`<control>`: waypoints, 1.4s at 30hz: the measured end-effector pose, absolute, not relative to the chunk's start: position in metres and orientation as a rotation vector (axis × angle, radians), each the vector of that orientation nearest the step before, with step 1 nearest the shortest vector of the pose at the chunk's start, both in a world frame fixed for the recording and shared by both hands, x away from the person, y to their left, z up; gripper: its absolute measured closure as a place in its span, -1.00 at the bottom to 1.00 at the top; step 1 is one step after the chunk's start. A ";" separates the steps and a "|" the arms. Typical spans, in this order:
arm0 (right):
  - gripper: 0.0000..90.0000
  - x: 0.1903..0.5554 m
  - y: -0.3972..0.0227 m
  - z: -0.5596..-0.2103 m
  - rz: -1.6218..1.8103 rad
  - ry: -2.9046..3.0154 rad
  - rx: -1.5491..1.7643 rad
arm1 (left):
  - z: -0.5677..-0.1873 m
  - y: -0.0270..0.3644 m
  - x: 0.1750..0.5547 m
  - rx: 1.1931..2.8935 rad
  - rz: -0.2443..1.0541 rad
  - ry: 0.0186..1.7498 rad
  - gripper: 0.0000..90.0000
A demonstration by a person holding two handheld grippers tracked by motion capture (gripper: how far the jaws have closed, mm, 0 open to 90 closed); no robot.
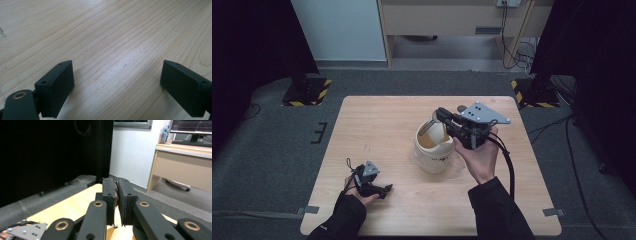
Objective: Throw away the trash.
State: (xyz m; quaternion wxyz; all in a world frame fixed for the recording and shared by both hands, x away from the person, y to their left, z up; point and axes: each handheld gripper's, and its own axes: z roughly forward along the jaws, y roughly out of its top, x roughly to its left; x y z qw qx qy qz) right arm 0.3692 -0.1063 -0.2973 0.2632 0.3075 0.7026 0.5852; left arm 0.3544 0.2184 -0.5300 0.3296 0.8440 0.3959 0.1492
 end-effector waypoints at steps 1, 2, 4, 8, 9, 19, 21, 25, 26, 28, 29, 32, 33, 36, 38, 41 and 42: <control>0.88 0.370 -0.104 -0.298 1.564 1.901 0.824 | -0.530 0.218 0.354 2.208 0.390 1.035 -0.76; 0.88 0.371 -0.102 -0.300 1.542 1.904 0.819 | -0.530 0.218 0.354 2.208 0.390 1.034 -0.76; 0.88 0.372 -0.098 -0.303 1.496 1.910 0.811 | -0.530 0.218 0.354 2.208 0.390 1.034 -0.76; 0.88 0.374 -0.091 -0.309 1.431 1.918 0.798 | -0.530 0.218 0.354 2.209 0.389 1.033 -0.77; 0.88 0.374 -0.090 -0.310 1.420 1.919 0.795 | -0.530 0.218 0.354 2.210 0.389 1.032 -0.77; 0.88 0.375 -0.075 -0.325 1.330 1.953 0.773 | -0.530 0.218 0.355 2.208 0.388 1.032 -0.77; 0.87 0.375 -0.071 -0.328 1.313 1.959 0.767 | -0.530 0.218 0.355 2.210 0.387 1.031 -0.77; 0.87 0.376 -0.066 -0.334 1.278 1.971 0.757 | -0.530 0.218 0.355 2.210 0.387 1.031 -0.77; 0.87 0.377 -0.065 -0.335 1.269 1.975 0.753 | -0.530 0.218 0.355 2.210 0.387 1.031 -0.77; 0.84 0.379 -0.062 -0.338 1.259 1.988 0.760 | -0.530 0.218 0.355 2.211 0.387 1.030 -0.77; 0.80 0.380 -0.061 -0.340 1.263 1.997 0.772 | -0.530 0.218 0.355 2.210 0.387 1.030 -0.77; 0.70 0.382 -0.061 -0.342 1.287 2.000 0.789 | -0.530 0.218 0.355 2.212 0.387 1.029 -0.77; 0.68 0.382 -0.062 -0.342 1.293 1.997 0.794 | -0.530 0.218 0.355 2.212 0.387 1.029 -0.77; 0.62 0.382 -0.068 -0.338 1.321 1.975 0.808 | -0.530 0.218 0.355 2.212 0.386 1.028 -0.77; 0.53 0.381 -0.077 -0.334 1.354 1.947 0.828 | -0.530 0.218 0.355 2.210 0.384 1.026 -0.78; 0.37 0.380 -0.097 -0.328 1.401 1.898 0.862 | -0.533 0.217 0.354 2.206 0.383 1.012 -0.85; 0.28 0.378 -0.106 -0.327 1.419 1.882 0.871 | -0.534 0.217 0.354 2.206 0.386 1.006 -0.91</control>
